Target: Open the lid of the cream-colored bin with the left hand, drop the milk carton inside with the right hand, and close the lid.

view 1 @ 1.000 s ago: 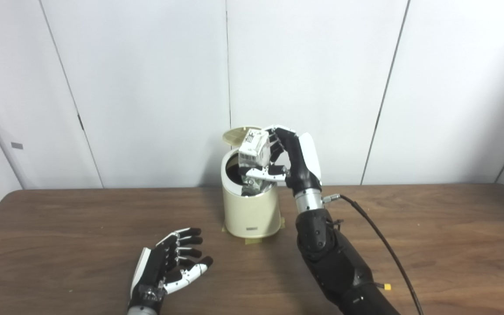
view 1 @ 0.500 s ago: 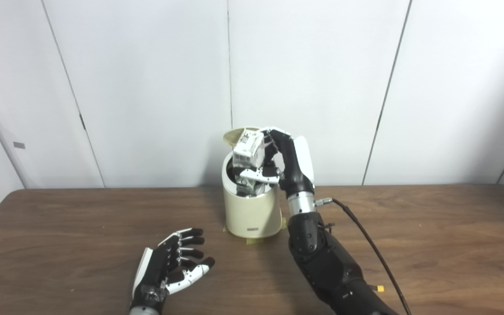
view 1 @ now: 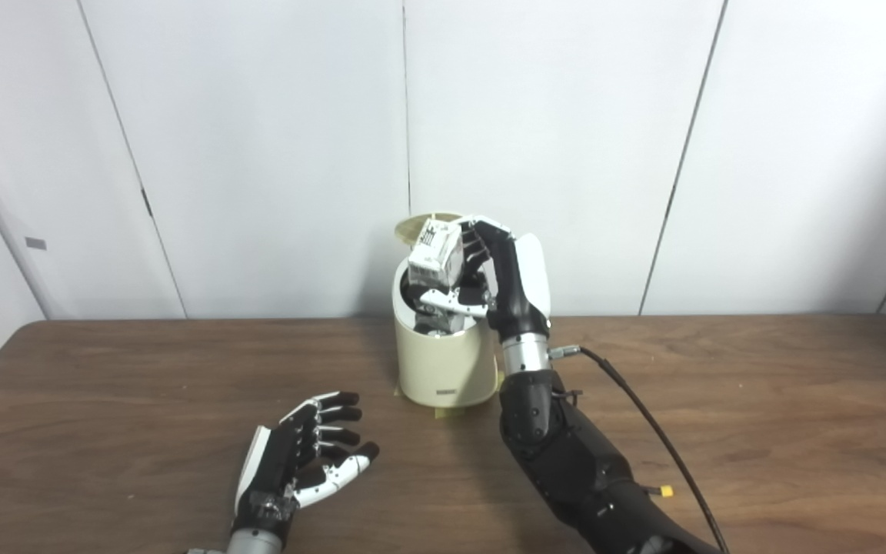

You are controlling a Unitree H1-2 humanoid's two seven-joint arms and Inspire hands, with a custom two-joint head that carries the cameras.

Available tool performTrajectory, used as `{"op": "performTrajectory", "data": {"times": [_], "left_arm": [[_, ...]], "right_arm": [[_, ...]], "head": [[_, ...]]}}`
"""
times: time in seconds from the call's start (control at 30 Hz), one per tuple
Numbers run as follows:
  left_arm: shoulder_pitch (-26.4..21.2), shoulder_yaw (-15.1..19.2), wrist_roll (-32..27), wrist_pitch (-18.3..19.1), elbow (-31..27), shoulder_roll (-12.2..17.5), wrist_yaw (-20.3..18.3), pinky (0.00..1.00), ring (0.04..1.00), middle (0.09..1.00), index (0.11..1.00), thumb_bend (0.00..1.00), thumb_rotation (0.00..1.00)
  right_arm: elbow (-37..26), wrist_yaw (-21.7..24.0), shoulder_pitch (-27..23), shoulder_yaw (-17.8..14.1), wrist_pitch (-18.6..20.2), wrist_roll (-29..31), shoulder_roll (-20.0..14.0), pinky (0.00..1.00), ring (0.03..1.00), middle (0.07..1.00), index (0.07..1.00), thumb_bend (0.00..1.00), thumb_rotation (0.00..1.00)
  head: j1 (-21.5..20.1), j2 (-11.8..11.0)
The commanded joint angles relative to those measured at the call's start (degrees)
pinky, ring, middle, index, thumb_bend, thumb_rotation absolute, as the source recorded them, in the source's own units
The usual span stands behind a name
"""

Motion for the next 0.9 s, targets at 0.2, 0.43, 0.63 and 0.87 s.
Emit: {"op": "performTrajectory", "data": {"times": [0.2,0.43,0.63,0.87], "left_arm": [[-0.72,-0.11,0.01,-0.17,-2.12,0.38,-0.55,0.53,0.595,0.696,0.716,0.58,0.00],[-0.82,-0.11,0.06,0.20,-1.99,0.52,-0.71,0.52,0.597,0.700,0.722,0.59,0.01],[-0.91,-0.23,0.14,0.06,-1.99,0.63,-0.79,0.52,0.593,0.700,0.722,0.58,0.00],[-0.90,-0.34,0.21,0.03,-2.19,0.58,-0.73,0.51,0.584,0.697,0.717,0.58,0.00]], "right_arm": [[-0.83,-0.76,-3.99,0.68,-2.40,0.73,-1.49,0.32,0.419,0.476,0.509,0.52,0.00],[-1.44,8.75,-3.36,0.77,3.19,-0.33,-3.24,0.33,0.427,0.497,0.501,0.52,0.00],[-3.92,12.58,-1.80,0.67,10.29,-2.61,-4.14,0.42,0.585,0.663,0.580,0.75,0.12],[-7.10,14.91,-0.27,0.29,13.44,-3.14,-4.66,0.46,0.624,0.703,0.651,0.89,0.11]], "head": [[-0.29,0.47],[-0.45,0.56],[-0.45,0.77],[-0.61,1.04]]}}
